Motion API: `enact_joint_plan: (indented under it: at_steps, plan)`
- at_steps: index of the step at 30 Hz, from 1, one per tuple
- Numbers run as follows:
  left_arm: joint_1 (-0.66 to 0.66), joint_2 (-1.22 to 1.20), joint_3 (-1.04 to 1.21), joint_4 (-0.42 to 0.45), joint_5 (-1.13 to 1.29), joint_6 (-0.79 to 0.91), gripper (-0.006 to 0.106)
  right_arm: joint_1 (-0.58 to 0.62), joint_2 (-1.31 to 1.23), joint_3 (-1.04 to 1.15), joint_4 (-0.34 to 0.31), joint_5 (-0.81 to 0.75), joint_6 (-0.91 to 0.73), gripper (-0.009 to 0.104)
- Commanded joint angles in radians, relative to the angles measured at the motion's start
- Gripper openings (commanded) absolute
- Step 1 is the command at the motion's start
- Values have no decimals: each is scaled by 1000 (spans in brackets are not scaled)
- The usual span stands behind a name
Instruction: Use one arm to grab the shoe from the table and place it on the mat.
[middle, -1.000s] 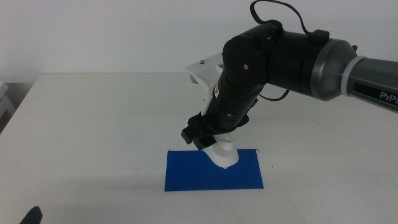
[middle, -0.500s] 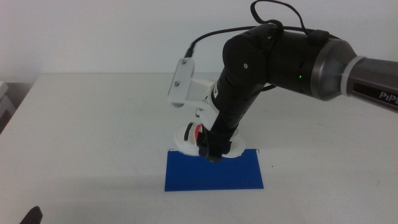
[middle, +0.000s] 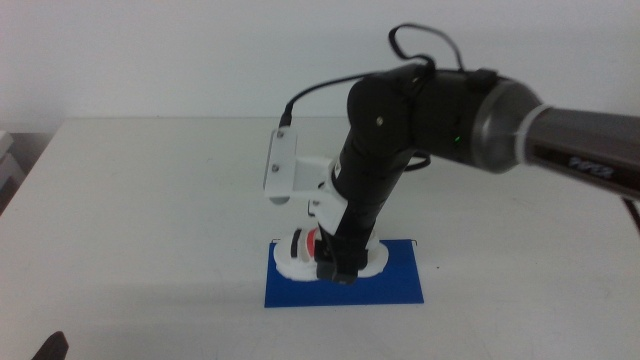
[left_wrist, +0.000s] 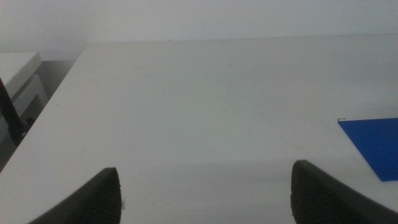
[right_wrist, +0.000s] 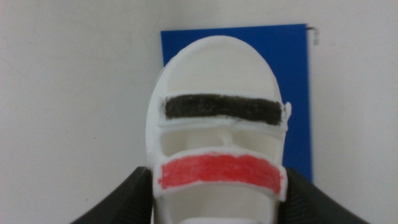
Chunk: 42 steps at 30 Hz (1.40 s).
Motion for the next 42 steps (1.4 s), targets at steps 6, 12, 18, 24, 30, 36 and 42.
enact_joint_plan:
  at_steps: [6, 12, 18, 24, 30, 36, 42]
  plan:
    - [-5, -13, 7, -7, -80, -5, 94, -30, 19, -24, 14, -73, -35, -4]
    - [-5, -13, 7, -7, -80, -5, 94, -47, 56, -24, 16, -105, -46, -4]
    - [-5, -13, 7, -7, -80, -5, 94, -49, 80, -24, 25, -118, -45, -4]
    - [-5, -13, 7, -7, -80, -5, 94, -49, 81, -24, 22, -113, -45, -4]
    - [-5, -13, 7, -7, -80, -5, 94, -49, 81, -24, 20, -80, -45, 10]
    - [-5, -13, 7, -7, -80, -5, 94, -49, 81, -24, 24, -81, -45, 36]
    - [-5, -13, 7, -7, -80, -5, 94, -49, 71, -25, 24, -92, -44, 78]
